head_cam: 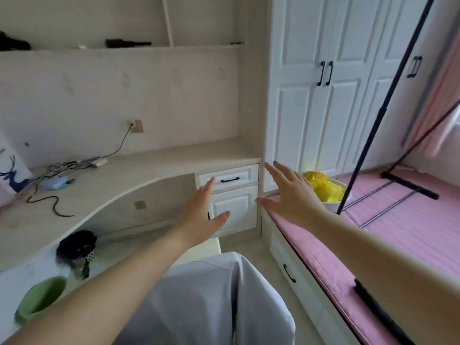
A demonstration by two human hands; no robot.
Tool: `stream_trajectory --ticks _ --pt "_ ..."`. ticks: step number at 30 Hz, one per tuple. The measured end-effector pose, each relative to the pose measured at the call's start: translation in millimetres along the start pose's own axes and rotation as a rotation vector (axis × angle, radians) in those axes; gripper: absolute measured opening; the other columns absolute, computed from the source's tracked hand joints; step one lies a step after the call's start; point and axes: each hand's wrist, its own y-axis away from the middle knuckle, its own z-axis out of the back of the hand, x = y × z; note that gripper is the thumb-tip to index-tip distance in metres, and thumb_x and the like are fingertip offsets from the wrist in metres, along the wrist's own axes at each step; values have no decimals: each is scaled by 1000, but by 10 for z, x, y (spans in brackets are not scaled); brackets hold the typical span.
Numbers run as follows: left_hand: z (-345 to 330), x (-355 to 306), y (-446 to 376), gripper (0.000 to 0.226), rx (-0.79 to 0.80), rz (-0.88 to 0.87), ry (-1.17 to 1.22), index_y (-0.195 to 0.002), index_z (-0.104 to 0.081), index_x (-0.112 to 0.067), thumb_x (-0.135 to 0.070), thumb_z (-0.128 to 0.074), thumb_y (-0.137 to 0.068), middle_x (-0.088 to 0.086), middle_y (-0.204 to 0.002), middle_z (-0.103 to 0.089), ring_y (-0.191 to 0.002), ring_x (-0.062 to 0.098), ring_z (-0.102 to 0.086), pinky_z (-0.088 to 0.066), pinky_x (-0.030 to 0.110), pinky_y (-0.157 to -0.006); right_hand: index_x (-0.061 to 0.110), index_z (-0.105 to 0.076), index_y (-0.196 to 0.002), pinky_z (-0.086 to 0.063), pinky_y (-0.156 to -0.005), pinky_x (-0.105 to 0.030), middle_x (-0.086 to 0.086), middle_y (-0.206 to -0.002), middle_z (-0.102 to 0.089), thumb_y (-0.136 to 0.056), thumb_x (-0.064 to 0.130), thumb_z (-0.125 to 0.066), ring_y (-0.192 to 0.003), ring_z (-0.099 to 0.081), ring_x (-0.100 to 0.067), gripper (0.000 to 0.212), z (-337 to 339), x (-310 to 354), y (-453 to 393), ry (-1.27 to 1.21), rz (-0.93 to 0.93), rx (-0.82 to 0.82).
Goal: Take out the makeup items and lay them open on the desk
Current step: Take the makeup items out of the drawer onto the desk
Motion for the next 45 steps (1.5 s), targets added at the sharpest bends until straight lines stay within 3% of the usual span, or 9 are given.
stream_trajectory --ticks 4,12,21,34,45 --pt "-402 33 -405 81 72 7 57 -151 -8 -22 -37 -58 -89 -3 -158 -16 -145 15 -16 -17 31 -115 34 -10 -149 -17 -117 -48 3 -158 -16 -81 64 -52 -144 -18 -22 86 -160 -520 -134 15 -85 27" --pt "-1312 181 -1540 69 228 190 112 -148 -23 -21 -33 -57 -90 -4 -153 -30 -141 12 -26 -23 30 -114 29 -23 -147 -24 -115 -45 2 -153 -28 -81 55 -58 -141 -26 -23 79 -634 -1750 -922 -69 -108 134" --pt "-1969 279 -2644 71 212 452 202 -148 -23 -18 -30 -60 -89 -2 -150 -33 -140 12 -27 -20 24 -110 28 -29 -145 -29 -113 -43 2 -152 -31 -83 52 -57 -139 -28 -21 73 -1148 -2754 -2040 -143 -22 334" --pt "-2210 1194 -3957 67 186 538 159 -147 -26 -20 -32 -58 -90 -3 -150 -35 -138 12 -32 -28 25 -108 27 -28 -145 -28 -112 -36 3 -152 -29 -87 49 -55 -140 -26 -20 68 -2237 -2905 -3785 -166 90 511" --pt "-2161 2609 -5291 66 399 580 105 -146 -28 -15 -32 -58 -89 7 -149 -35 -135 22 -35 -29 30 -111 26 -27 -146 -32 -111 -37 1 -152 -29 -88 46 -55 -140 -28 -20 67 -3306 -2762 -5264 -131 -15 708"
